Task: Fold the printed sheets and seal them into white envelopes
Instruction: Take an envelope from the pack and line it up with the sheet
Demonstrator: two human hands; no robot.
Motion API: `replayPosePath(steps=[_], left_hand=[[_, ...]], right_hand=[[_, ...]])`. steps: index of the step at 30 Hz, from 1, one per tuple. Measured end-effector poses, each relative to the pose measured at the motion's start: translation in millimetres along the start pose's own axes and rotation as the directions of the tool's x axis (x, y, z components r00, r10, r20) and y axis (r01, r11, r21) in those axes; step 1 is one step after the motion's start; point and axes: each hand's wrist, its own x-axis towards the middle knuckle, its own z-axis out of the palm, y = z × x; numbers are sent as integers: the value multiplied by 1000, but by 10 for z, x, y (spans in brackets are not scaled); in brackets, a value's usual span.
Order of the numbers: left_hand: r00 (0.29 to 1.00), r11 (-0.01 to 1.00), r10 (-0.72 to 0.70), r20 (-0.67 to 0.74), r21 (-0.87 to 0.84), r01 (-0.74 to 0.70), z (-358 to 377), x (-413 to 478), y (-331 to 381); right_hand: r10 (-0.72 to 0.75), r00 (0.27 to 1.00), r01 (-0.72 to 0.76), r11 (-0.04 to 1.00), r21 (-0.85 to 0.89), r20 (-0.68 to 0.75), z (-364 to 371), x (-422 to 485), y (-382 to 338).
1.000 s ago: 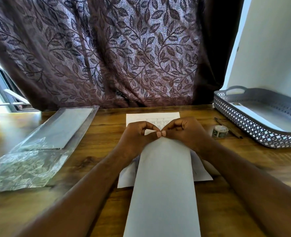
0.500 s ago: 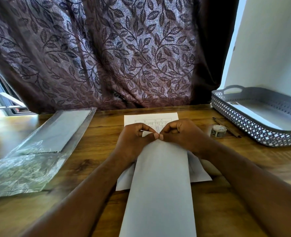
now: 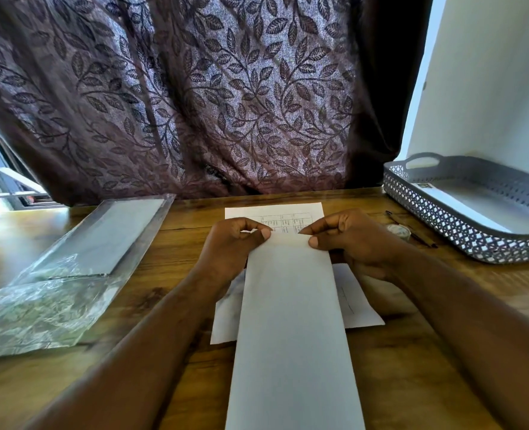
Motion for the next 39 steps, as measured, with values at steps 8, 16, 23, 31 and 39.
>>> replayPosePath(steps=[8,16,23,31,39], left_hand=[[998,998,-57,-35,-32,56,-41,15,-16],[991,991,-118,-58,-75,113,-73,-38,65],[980,930,-193,53,-308,200,-37,-148,180],[892,911,-242,382,-227,344,-109,-211,243],[910,882,-205,361,-336,332,-95,-208,300]], right_hand=[[82,997,-81,994,78,-12,6,-28,-4],[119,991,-112,987,112,-61,9,-37,-28],[110,987,-88,981,173,-120,-40,-14,10],[105,906,63,924,376,-410,-220,48,26],[-19,981,136,768,625,-191,-171,2,-68]])
